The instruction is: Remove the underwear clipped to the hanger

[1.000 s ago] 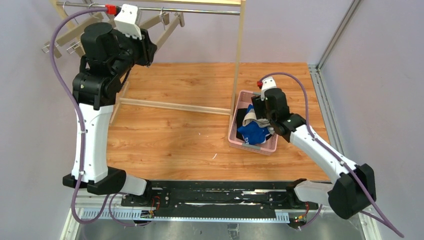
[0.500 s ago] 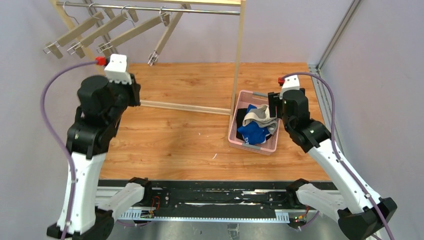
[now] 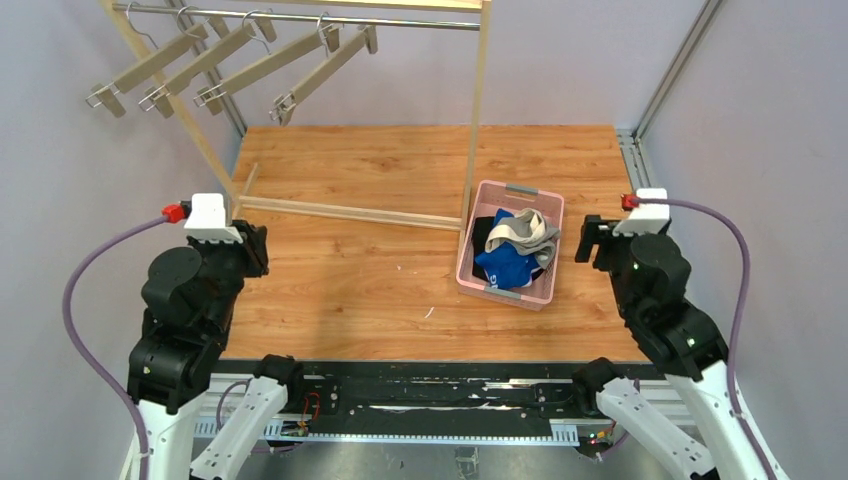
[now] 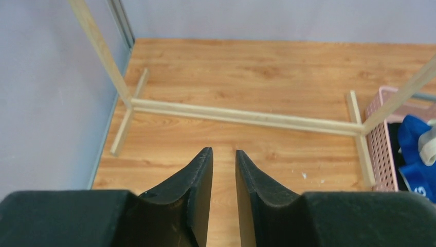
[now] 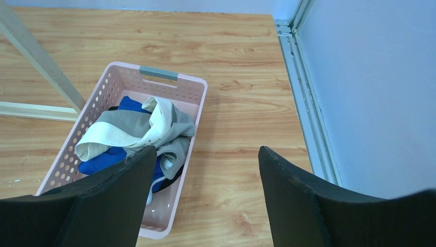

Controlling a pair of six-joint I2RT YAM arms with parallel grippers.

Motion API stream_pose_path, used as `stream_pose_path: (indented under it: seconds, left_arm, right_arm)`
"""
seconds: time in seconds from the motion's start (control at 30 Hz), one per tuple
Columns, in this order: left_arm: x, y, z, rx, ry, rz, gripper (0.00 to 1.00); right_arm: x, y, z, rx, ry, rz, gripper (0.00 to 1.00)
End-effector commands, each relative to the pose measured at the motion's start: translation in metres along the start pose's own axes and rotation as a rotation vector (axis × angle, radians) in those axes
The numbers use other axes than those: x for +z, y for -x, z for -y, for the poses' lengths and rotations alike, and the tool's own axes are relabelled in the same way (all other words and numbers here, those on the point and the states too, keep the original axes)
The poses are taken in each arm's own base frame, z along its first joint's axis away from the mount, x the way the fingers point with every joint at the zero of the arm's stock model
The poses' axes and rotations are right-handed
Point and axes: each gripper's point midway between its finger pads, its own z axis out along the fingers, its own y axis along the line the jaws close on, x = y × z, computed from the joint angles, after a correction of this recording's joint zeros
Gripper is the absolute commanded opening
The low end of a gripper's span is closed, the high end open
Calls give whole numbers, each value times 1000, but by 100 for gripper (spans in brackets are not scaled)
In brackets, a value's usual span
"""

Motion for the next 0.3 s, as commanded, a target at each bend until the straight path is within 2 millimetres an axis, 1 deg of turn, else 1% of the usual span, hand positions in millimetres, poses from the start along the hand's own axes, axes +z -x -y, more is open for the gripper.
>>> stream_pose_path:
  seconds: [0.0, 0.13, 0.27]
  left_arm:
    - [-4, -25, 7, -30, -45, -38, 29]
    - [-6, -42, 8, -42, -49, -48, 28]
    - [-6, -53, 7, -34, -52, -69, 31]
  right_arm:
    - [-21, -15, 19, 29, -35, -1, 74]
    - [-34, -24, 32, 45, -64, 20, 74]
    - [-39, -29, 38, 66, -87, 24, 74]
